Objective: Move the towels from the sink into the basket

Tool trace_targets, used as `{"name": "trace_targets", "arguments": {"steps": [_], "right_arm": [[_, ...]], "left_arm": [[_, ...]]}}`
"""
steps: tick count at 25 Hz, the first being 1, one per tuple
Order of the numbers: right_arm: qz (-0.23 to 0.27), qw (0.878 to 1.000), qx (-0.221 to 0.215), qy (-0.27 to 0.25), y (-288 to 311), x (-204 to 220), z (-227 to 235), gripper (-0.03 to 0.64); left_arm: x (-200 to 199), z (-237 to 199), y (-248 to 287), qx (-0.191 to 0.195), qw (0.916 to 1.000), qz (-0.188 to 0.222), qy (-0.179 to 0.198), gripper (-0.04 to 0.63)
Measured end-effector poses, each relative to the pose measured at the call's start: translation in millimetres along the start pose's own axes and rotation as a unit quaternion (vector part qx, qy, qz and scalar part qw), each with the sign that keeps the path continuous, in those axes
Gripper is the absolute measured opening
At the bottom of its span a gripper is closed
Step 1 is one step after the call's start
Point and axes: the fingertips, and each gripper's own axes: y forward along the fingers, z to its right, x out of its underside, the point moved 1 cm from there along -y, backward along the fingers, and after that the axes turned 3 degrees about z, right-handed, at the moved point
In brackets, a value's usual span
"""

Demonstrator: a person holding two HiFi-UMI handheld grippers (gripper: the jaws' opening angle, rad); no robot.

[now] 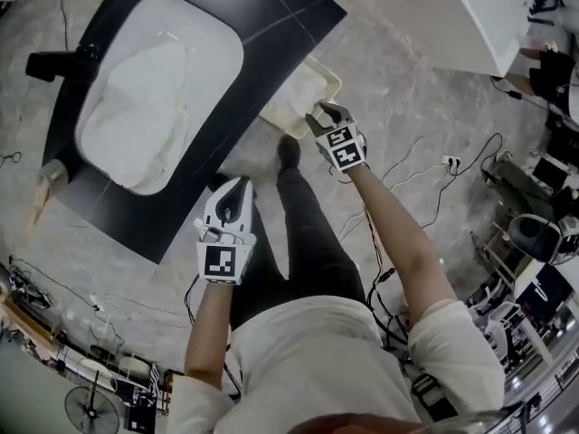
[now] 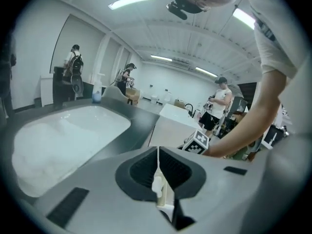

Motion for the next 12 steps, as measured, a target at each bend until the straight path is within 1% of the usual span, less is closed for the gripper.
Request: {"name": "trace_targets", "arguments": {"steps": [2, 5, 9, 12], "right_arm": [[0.031, 1.000, -0.001, -0.007, -42.6, -39.1, -14.9, 0.135], [0.080, 0.997, -0.007, -0.019, -103.7, -101.6, -34.9, 0.079], [0.145, 0.989, -0.016, -0.031, -186.2, -179.6, -65.3, 0.043], [0.186, 0.981, -0.021, -0.052, -243.9, -224.5, -93.3, 0.028]], "left_arm": [[-26.5, -2.2, -23.4, -0.005, 0.9995, 0.030, 0.010, 0.012], [-68.4, -4.9, -55.0, -0.007, 0.9987, 0.048, 0.016, 0.012], [-125.7, -5.8, -100.5, -0.016, 0.9979, 0.062, 0.012, 0.012], [-161.2, -6.4, -138.0, -0.021, 0.9966, 0.077, 0.018, 0.012]]}}
